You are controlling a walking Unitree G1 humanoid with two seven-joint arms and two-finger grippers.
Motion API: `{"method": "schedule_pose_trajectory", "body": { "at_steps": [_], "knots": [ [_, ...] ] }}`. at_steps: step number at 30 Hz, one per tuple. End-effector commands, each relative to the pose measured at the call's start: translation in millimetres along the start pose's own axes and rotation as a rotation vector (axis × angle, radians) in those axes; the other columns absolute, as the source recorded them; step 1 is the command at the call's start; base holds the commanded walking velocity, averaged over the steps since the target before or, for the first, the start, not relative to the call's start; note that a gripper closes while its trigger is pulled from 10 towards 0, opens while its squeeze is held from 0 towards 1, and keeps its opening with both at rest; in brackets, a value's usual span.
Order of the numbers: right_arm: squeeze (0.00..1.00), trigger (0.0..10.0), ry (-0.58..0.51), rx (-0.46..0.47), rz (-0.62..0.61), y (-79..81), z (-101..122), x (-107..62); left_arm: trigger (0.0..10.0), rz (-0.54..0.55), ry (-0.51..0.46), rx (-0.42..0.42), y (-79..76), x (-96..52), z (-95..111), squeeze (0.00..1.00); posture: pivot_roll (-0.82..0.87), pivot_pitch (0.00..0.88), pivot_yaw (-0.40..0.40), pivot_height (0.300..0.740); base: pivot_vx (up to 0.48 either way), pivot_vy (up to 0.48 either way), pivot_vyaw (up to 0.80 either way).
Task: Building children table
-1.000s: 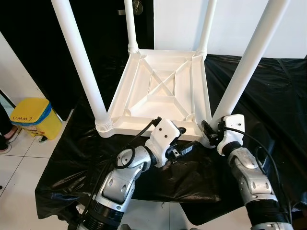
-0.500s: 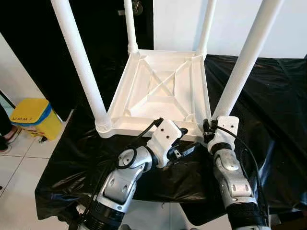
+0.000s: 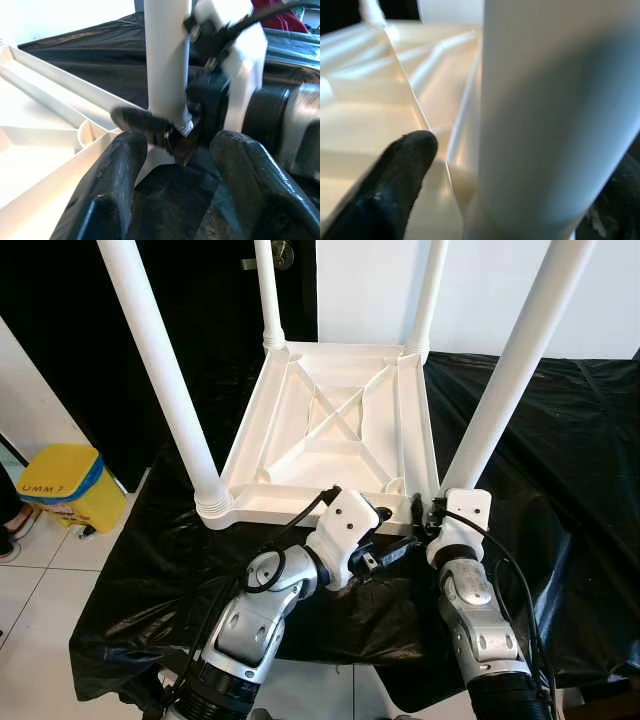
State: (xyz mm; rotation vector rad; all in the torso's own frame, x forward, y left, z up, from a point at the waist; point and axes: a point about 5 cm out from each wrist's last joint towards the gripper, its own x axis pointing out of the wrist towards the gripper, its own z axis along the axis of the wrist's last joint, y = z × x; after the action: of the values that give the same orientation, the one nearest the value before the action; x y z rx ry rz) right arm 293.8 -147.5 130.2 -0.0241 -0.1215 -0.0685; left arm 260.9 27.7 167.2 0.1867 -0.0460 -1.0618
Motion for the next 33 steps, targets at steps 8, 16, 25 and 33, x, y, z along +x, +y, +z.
{"method": "schedule_pose_trajectory", "body": {
  "at_steps": [8, 16, 25, 33],
  "knots": [
    [0.0, 10.0, -0.051, -0.029, 0.177, -9.1, 1, -27.1, 10.0, 0.04, 0.004, -0.005, 4.4, -0.8, -2, 0.0, -0.11, 0.072, 0.012, 0.74, 0.0, 0.0, 0.0],
    [0.0, 10.0, 0.014, -0.062, 0.303, -18.9, -16, -60.1, 10.0, 0.113, 0.011, 0.009, 24.7, -11.4, 0, 0.0, -0.12, 0.088, 0.018, 0.74, 0.0, 0.0, 0.0],
    [0.0, 10.0, 0.096, -0.038, 0.446, -15.4, -25, -74.1, 10.0, 0.195, 0.036, 0.011, 46.1, -23.9, 0, 0.0, -0.11, 0.098, 0.027, 0.74, 0.0, 0.0, 0.0],
    [0.0, 10.0, 0.09, -0.008, 0.558, 2.8, -22, -54.8, 10.0, 0.163, 0.107, -0.013, 46.7, -44.2, -8, 0.0, -0.08, 0.106, 0.021, 0.74, 0.0, 0.0, 0.0]
  ]
}}
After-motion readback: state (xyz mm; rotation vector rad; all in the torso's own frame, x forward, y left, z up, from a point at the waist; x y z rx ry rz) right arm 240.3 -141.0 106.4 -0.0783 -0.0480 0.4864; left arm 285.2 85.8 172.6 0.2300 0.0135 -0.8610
